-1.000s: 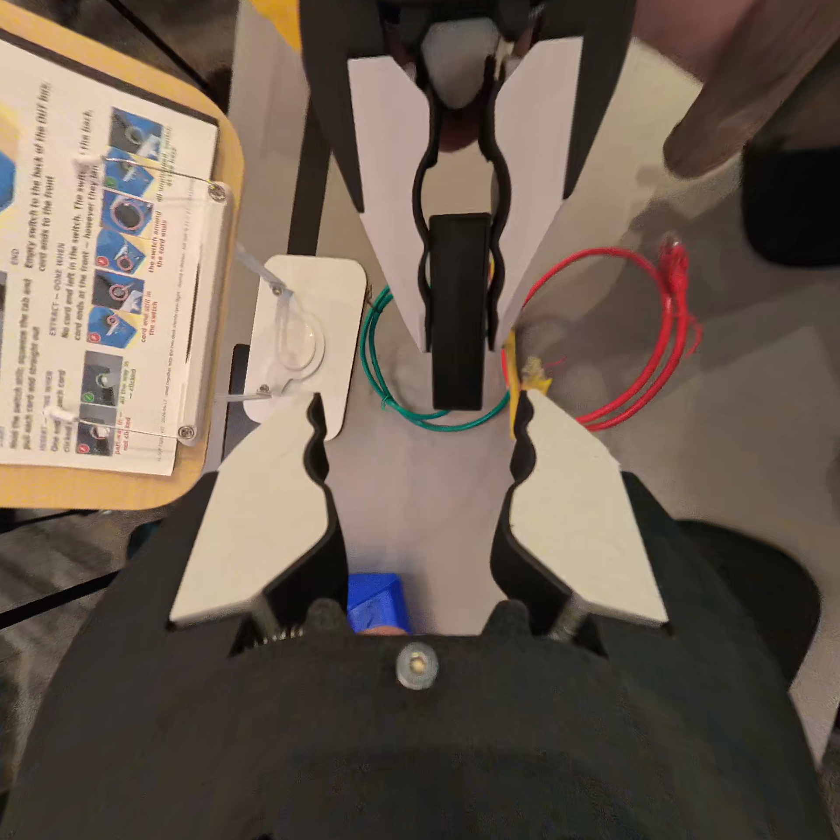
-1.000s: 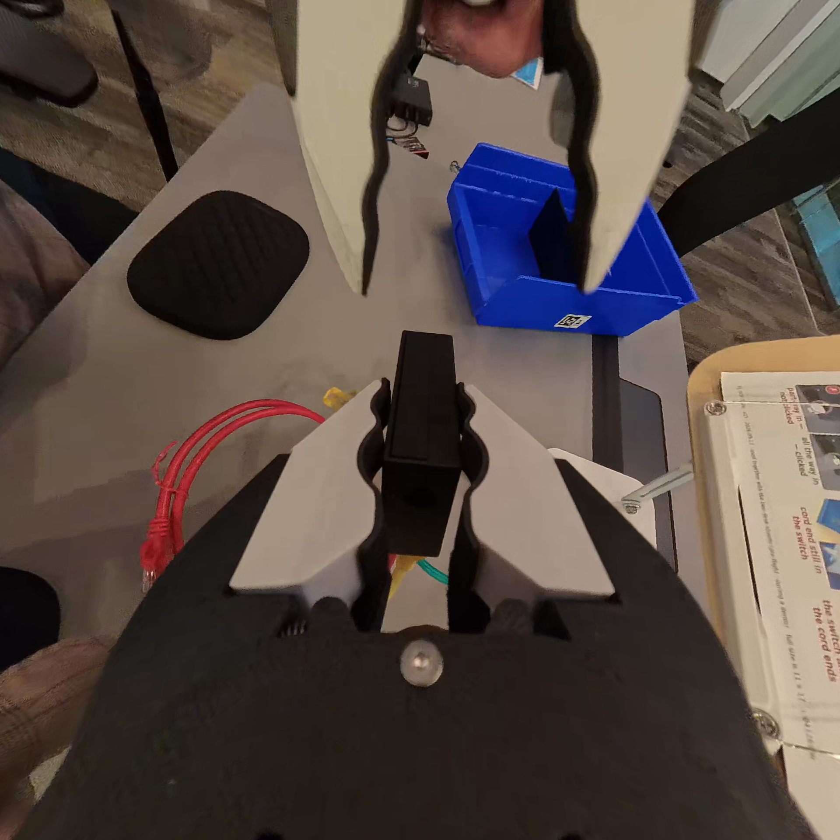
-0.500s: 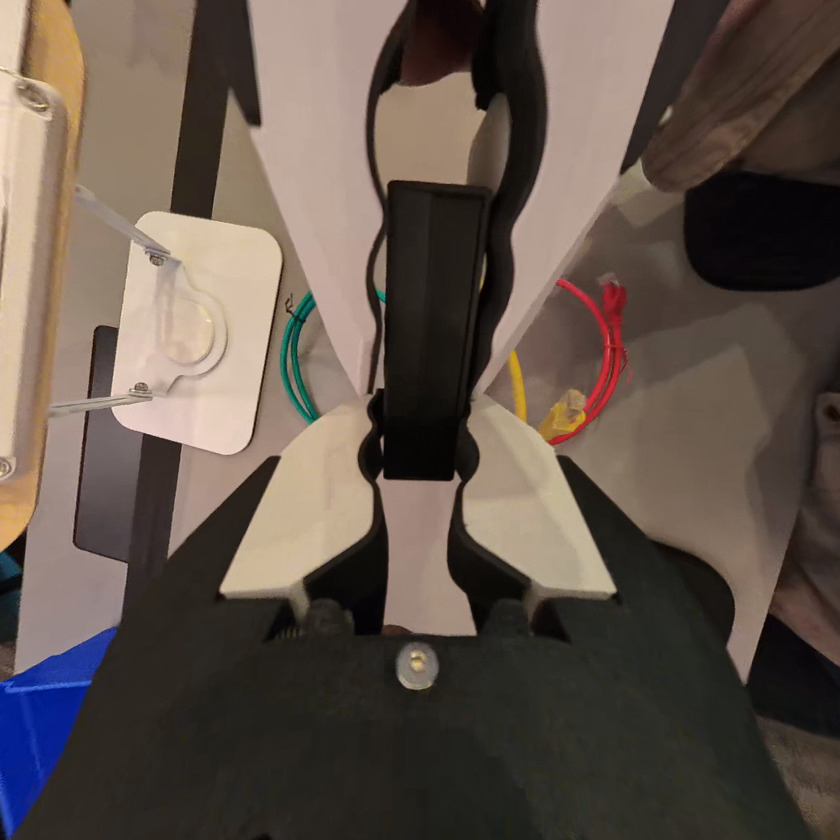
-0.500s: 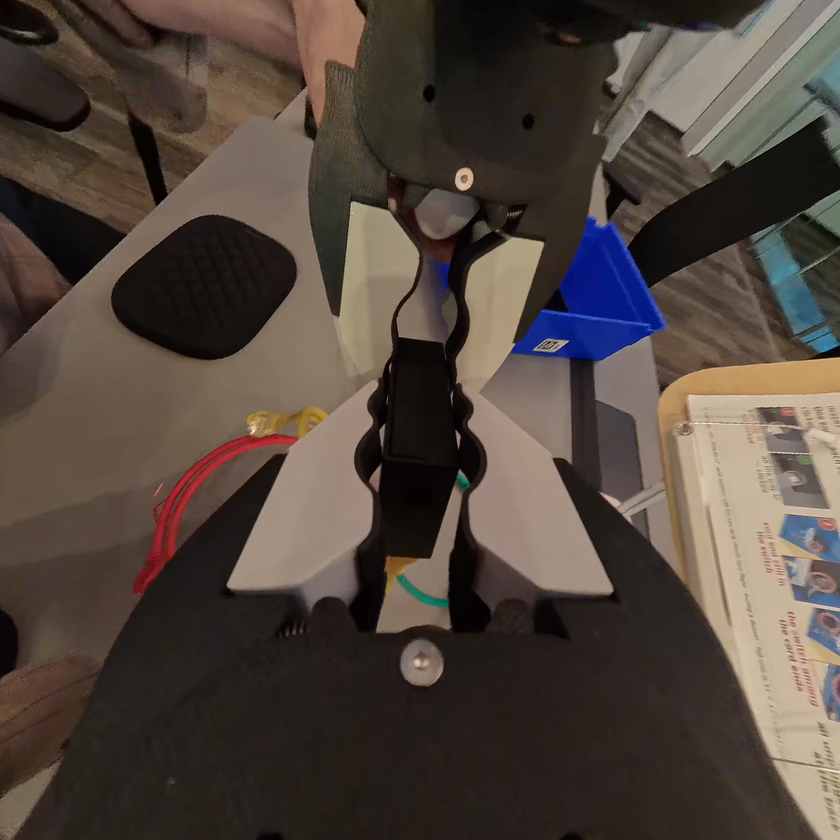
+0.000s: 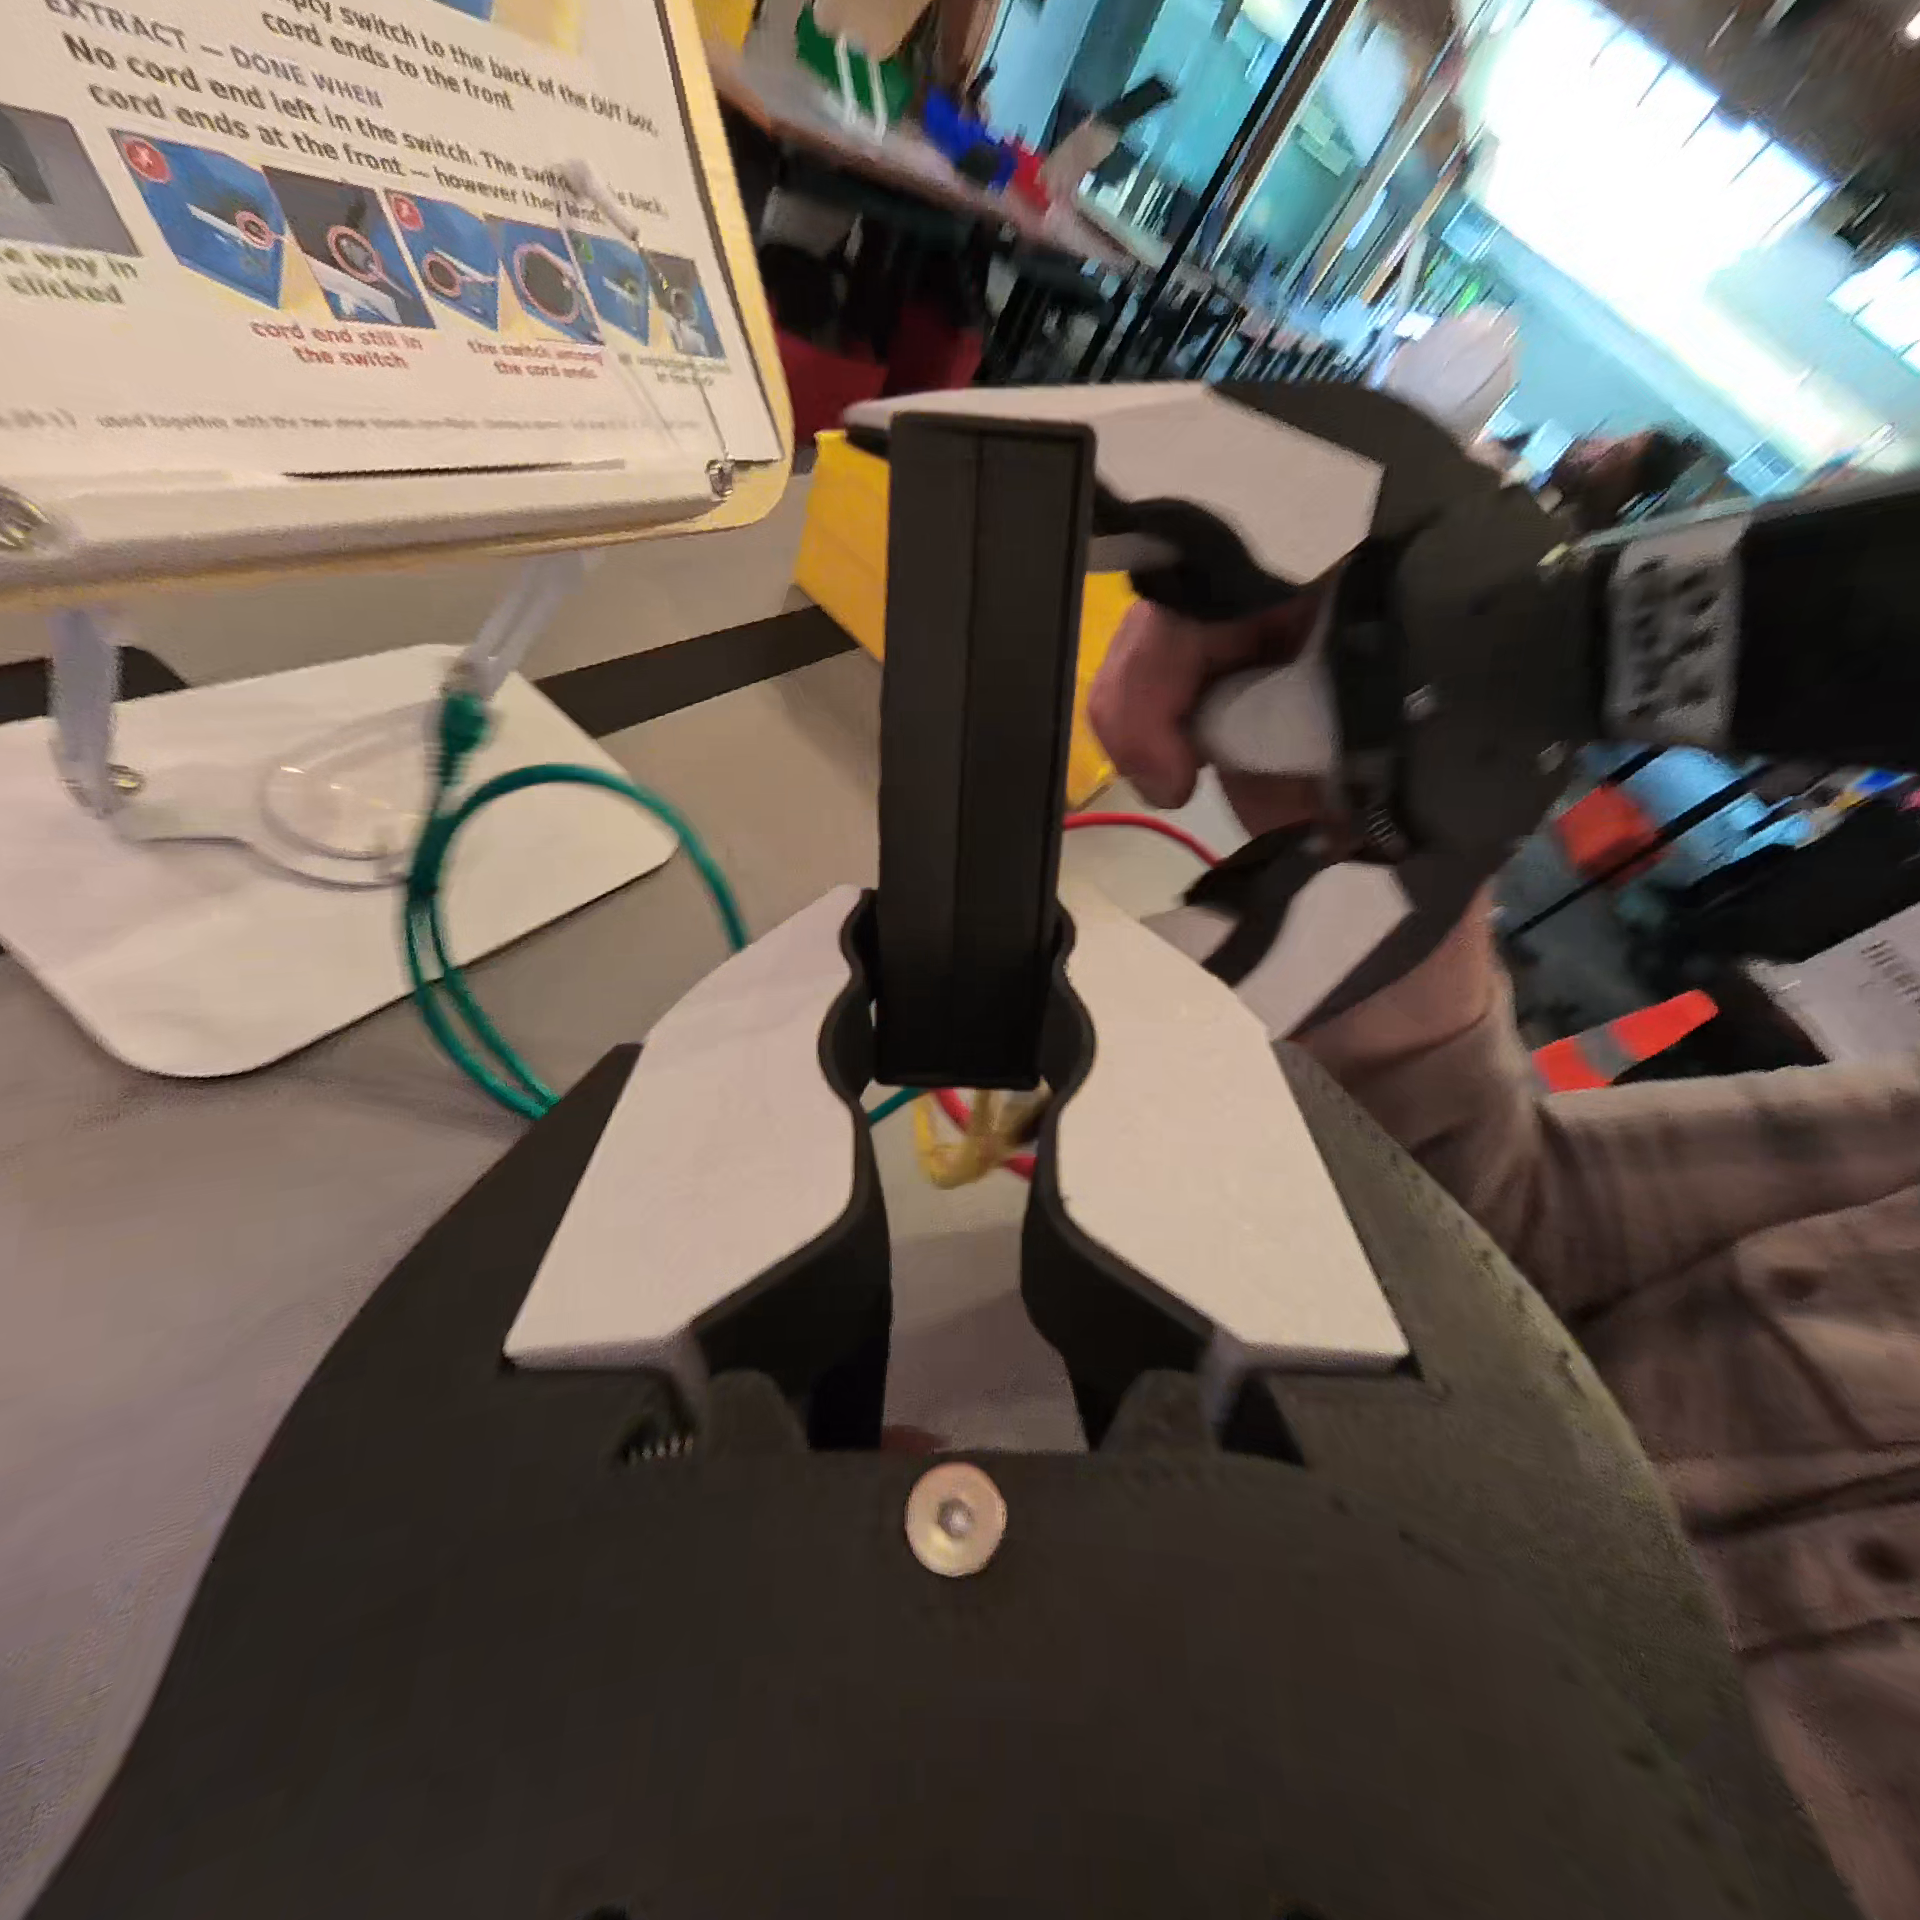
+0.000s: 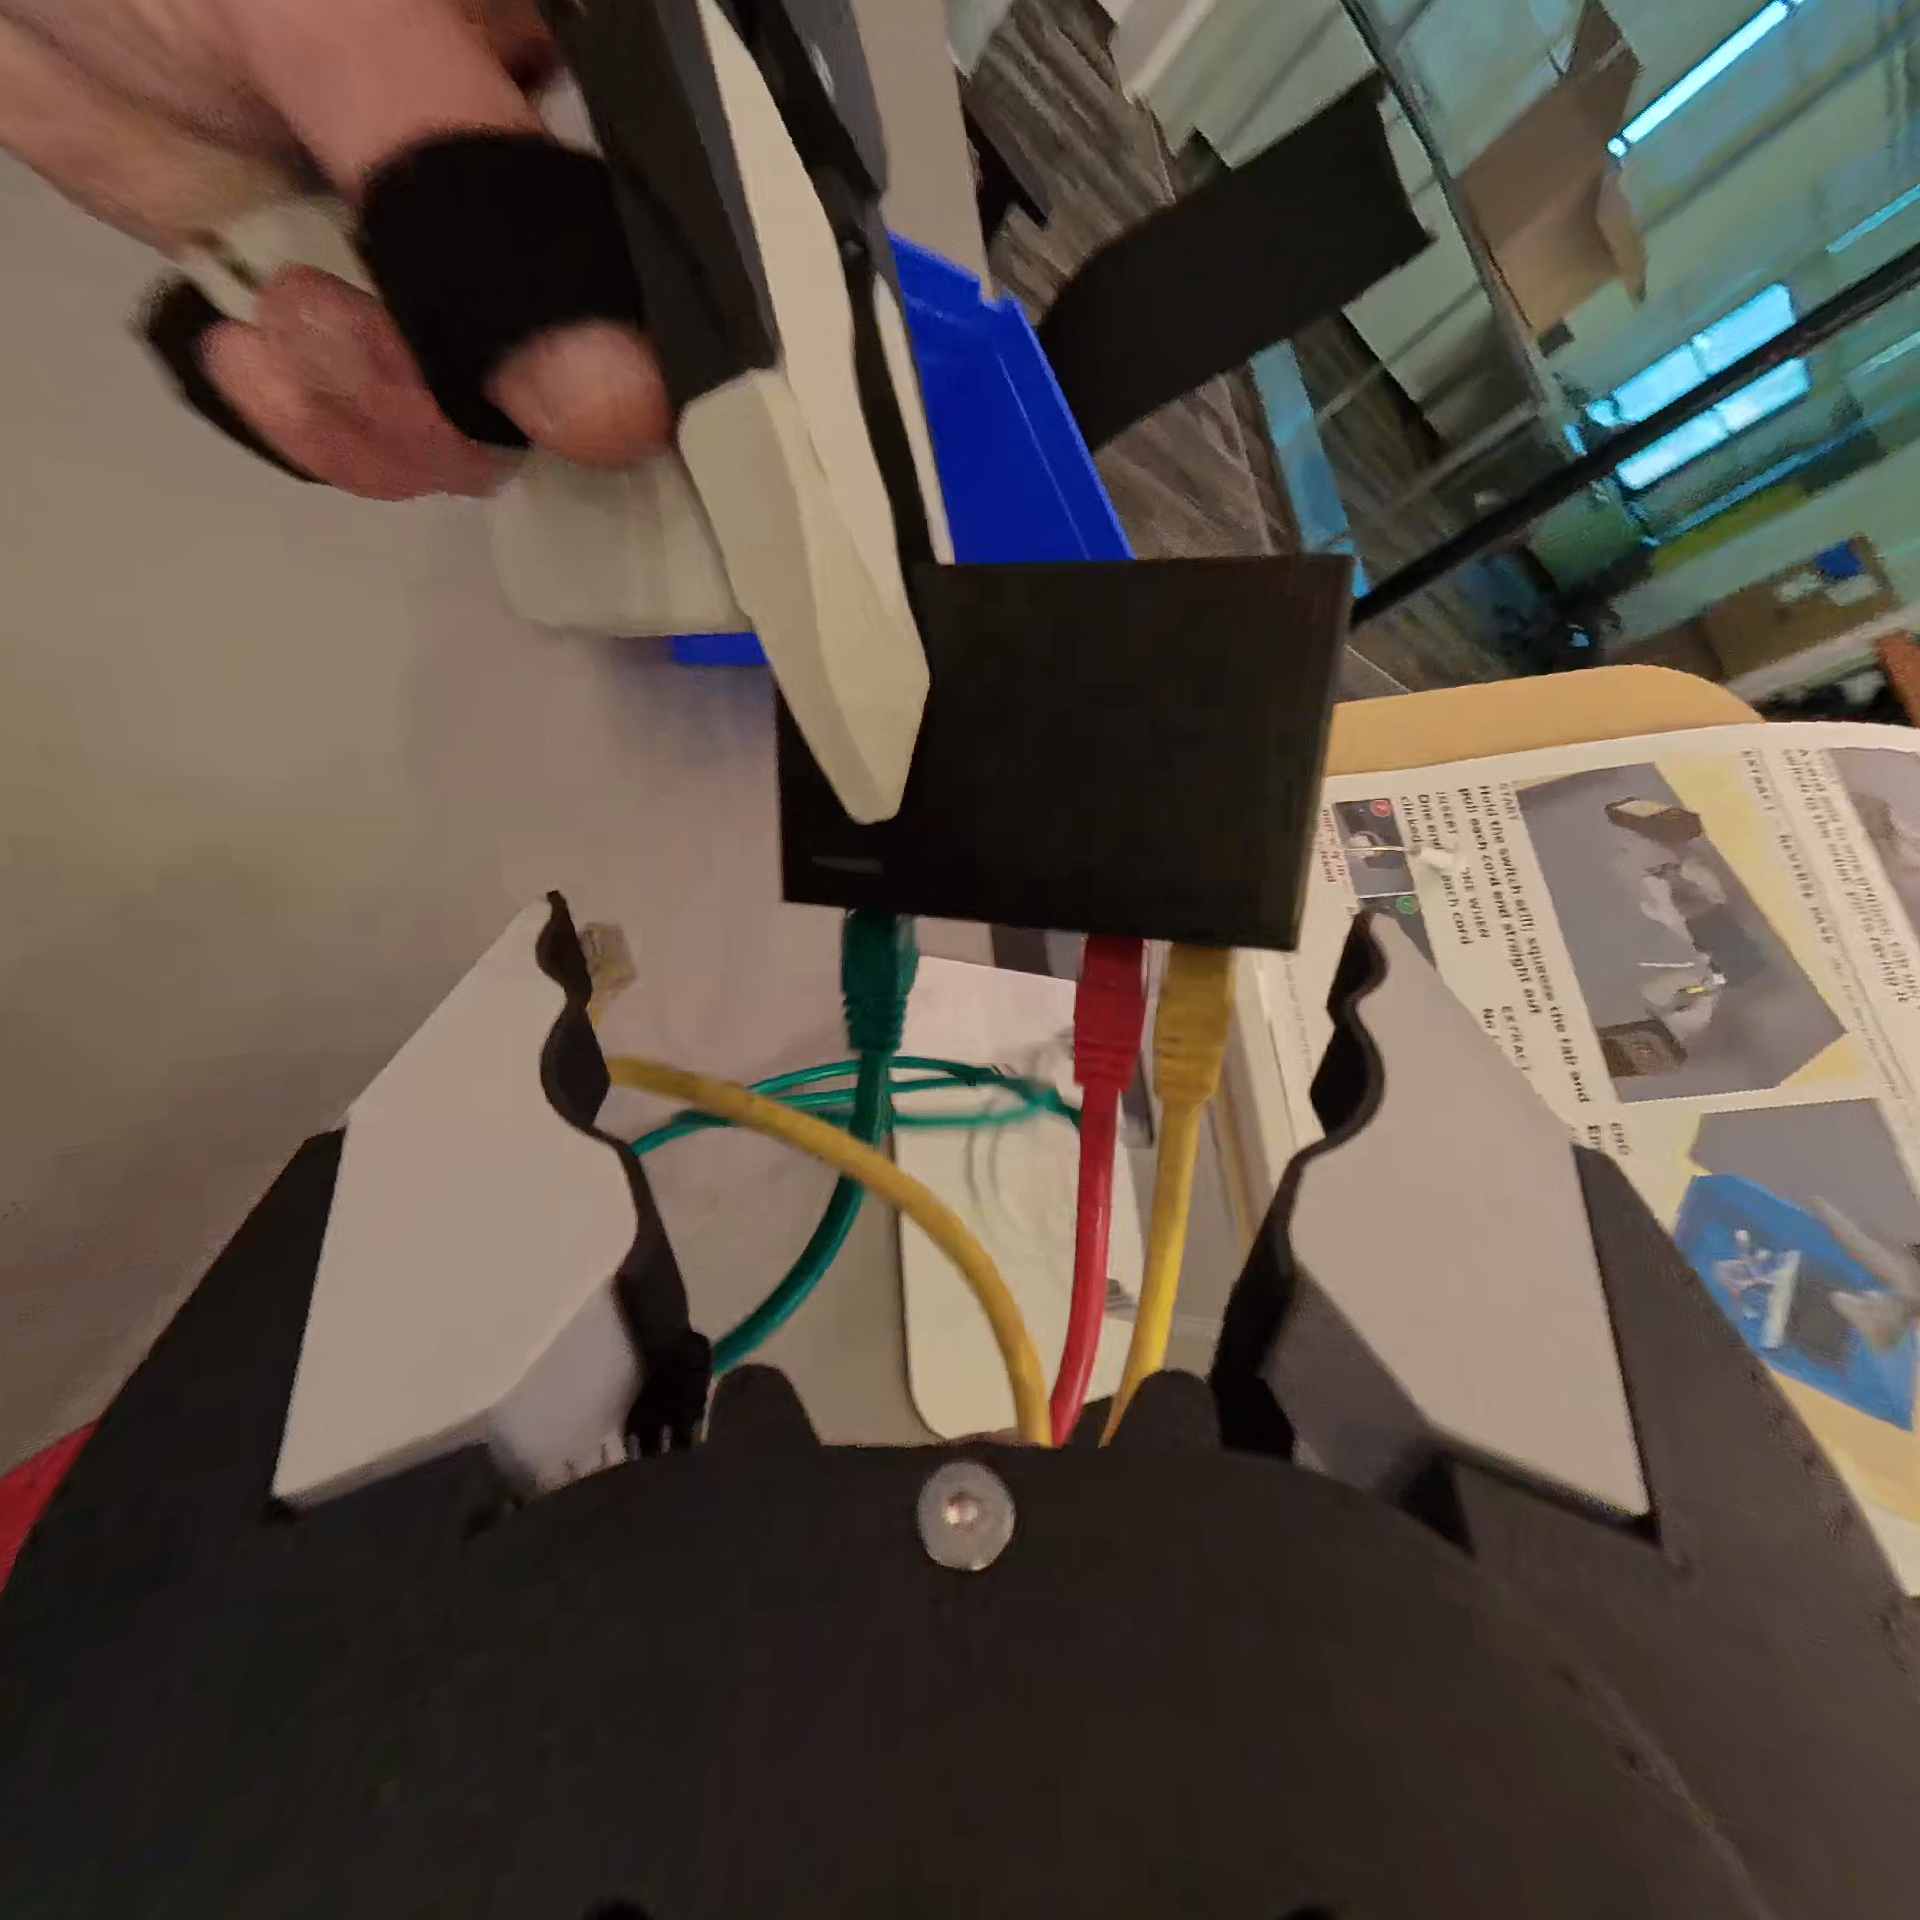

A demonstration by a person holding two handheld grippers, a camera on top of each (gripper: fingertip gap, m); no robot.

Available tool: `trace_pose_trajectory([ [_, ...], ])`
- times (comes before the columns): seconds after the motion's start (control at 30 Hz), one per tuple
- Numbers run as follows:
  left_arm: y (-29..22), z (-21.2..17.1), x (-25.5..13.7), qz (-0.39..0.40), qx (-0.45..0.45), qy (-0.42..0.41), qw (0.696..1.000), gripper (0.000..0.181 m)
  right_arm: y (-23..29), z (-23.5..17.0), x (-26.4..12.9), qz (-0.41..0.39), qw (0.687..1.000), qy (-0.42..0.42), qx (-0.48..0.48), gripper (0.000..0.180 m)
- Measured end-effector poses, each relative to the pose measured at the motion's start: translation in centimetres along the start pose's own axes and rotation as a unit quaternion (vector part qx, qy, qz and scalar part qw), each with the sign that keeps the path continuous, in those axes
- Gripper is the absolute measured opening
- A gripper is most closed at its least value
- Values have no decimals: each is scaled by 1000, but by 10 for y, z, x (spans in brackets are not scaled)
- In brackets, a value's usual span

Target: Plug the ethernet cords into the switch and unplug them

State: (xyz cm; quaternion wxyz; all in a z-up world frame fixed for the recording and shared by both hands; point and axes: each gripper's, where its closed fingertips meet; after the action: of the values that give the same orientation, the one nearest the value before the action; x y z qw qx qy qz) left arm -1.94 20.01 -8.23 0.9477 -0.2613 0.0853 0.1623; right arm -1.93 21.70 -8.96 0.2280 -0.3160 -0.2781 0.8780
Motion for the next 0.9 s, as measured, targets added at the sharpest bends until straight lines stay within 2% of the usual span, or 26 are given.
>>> trace_pose_trajectory([
  [0.1,-2,-12,3,-4,-29,-8,1000,28,9,-6,24,-9,999,28,-23,144],
  [0.2,0,-27,5,-16,-75,-18,997,29,14,-21,37,-7,997,65,-33,121],
  [0.33,1,-40,5,-53,-119,-35,991,31,34,-27,44,59,997,52,-10,120],
  [0.4,-3,-47,4,-73,-111,-30,991,35,45,-30,43,101,994,49,10,120],
  [0.5,-8,-46,-4,-57,-49,-32,997,51,57,-30,41,149,988,27,35,120],
  [0.57,-3,-47,-11,0,41,-13,999,73,64,-33,40,178,982,21,52,120],
  [0.63,0,-47,-19,53,159,17,986,92,69,-37,37,203,977,18,64,120],
  [0.67,0,-47,-22,77,223,33,971,100,71,-40,34,214,975,17,64,120],
  [0.73,4,-48,-24,127,359,82,921,111,76,-42,27,236,969,13,69,120],
  [0.8,7,-46,-22,172,484,127,848,118,83,-43,21,262,962,9,71,120],
  [0.9,3,-40,-11,207,639,165,722,111,88,-44,19,280,957,9,74,120],
])
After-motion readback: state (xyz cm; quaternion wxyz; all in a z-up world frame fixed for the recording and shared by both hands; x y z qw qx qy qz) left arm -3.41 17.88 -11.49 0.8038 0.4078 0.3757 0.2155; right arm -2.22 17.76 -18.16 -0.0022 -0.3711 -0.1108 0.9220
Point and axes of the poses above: each gripper's, where its closed fingertips meet, x out along the fingers, z out of its top, y = z × x across the jaws, and after that the axes turned 1 degree about -z, right-handed
